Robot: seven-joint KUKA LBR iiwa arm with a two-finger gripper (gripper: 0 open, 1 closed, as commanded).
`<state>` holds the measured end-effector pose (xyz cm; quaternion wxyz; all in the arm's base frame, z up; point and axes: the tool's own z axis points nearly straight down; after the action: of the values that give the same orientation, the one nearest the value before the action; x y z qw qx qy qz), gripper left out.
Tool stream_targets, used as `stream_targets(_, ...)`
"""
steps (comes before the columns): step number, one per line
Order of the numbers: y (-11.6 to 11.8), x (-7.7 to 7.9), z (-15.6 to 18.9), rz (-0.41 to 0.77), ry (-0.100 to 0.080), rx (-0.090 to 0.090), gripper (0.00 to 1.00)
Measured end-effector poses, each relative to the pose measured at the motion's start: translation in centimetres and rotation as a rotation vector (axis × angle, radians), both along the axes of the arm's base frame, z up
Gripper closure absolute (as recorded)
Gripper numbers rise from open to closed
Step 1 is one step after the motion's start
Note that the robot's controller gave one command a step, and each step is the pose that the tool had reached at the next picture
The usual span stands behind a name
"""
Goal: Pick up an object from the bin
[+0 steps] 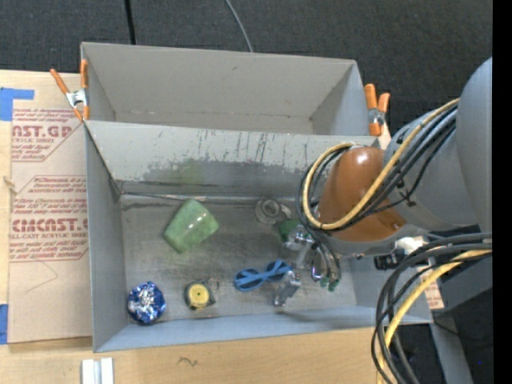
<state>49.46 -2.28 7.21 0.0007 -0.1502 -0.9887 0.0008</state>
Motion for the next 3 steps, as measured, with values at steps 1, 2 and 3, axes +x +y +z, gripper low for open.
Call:
stream_targets(1, 2.5, -1.3, 0.2, 0.029, -0.003, 0.001, 0.00)
stream_targets(2, 2.5, -1.3, 0.2, 0.029, -0.001, 0.003, 1.00)
stream_targets(3, -4.1, 4.1, 12.0, 0.321, -0.010, -0.002, 1.00)
